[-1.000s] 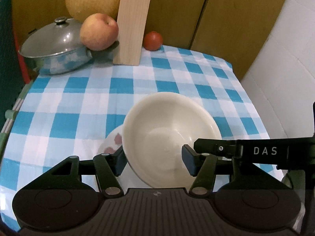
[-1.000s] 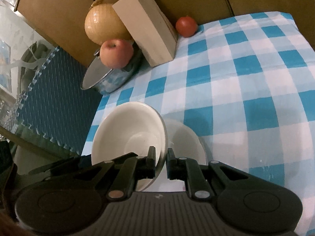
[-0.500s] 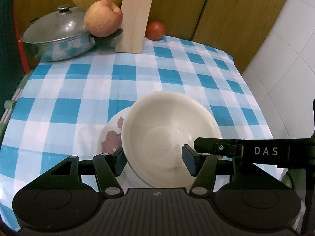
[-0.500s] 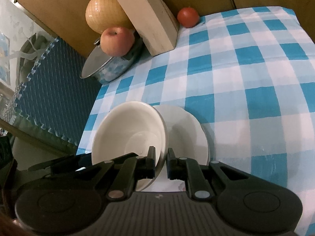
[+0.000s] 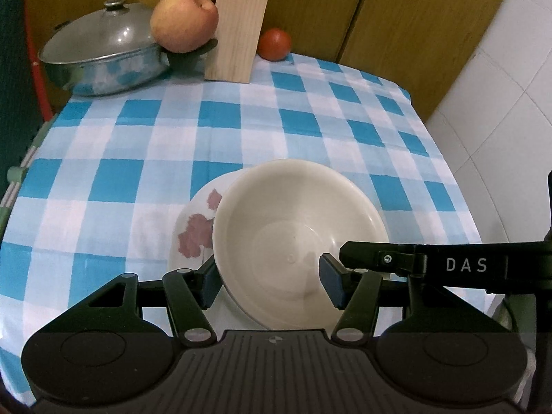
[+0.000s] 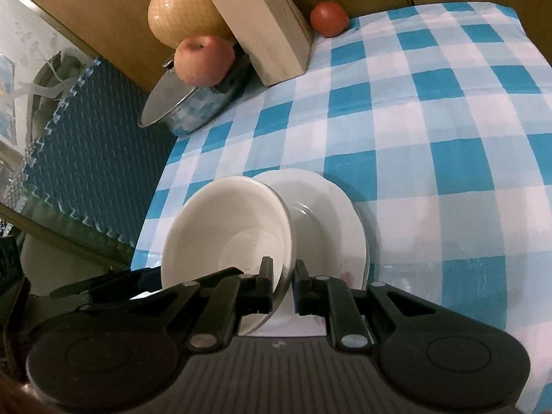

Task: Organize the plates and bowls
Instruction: 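Lower the nested bowls onto the plate stack and open the right gripper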

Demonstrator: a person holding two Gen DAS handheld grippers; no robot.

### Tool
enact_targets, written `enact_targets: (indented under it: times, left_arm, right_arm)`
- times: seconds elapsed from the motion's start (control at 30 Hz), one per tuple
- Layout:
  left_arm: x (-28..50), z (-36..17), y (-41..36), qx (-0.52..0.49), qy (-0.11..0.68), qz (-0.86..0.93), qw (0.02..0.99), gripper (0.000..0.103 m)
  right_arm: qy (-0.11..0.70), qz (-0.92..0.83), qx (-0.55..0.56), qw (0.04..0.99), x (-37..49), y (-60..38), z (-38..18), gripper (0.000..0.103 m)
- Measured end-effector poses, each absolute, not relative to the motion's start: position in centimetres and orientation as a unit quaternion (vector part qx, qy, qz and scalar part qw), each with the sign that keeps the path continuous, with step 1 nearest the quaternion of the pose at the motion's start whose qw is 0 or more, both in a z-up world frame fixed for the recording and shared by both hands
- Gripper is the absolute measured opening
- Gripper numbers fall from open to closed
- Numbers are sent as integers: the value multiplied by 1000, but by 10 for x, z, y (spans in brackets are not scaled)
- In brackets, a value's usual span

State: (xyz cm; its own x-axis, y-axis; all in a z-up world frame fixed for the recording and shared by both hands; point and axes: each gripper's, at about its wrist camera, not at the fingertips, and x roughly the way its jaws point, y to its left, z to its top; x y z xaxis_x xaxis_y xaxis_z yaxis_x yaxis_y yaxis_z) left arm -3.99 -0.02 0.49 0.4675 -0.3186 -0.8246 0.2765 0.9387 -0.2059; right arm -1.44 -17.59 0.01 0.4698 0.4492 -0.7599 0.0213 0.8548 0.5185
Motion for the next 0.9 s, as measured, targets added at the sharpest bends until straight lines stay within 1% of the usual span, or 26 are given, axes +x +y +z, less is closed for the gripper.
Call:
enact_targets:
  times: [0.23, 0.4, 0.53, 0.67, 0.77, 0.8, 0.87, 0.9]
  left_arm:
    - [-38, 1, 0, -27, 495, -174, 851, 66]
    - [-38, 1, 0, -23, 493, -169, 853, 68]
    - [-39, 3, 1, -21, 488, -169, 856, 69]
    - [-41, 10, 5, -28, 473, -163, 866, 78]
    - [-44, 16, 12, -36, 460, -148, 875, 80]
    - [-47, 19, 14, -39, 453, -142, 879, 82]
    - [-57, 24, 20, -42, 438, -129, 889, 84]
    - [-64, 27, 22, -40, 431, -122, 893, 85]
  right_arm:
    - [496, 122, 230, 828, -14, -175, 0, 16]
    - [493, 119, 228, 831, -14, -175, 1, 17]
    - [486, 115, 220, 838, -15, -176, 5, 20]
    - [467, 107, 210, 852, -20, -176, 13, 21]
    - [438, 97, 204, 870, -33, -176, 25, 22]
    - [425, 98, 200, 877, -41, -175, 31, 23]
    - [403, 95, 190, 890, -56, -171, 40, 30]
    - [394, 92, 182, 896, -65, -168, 43, 32]
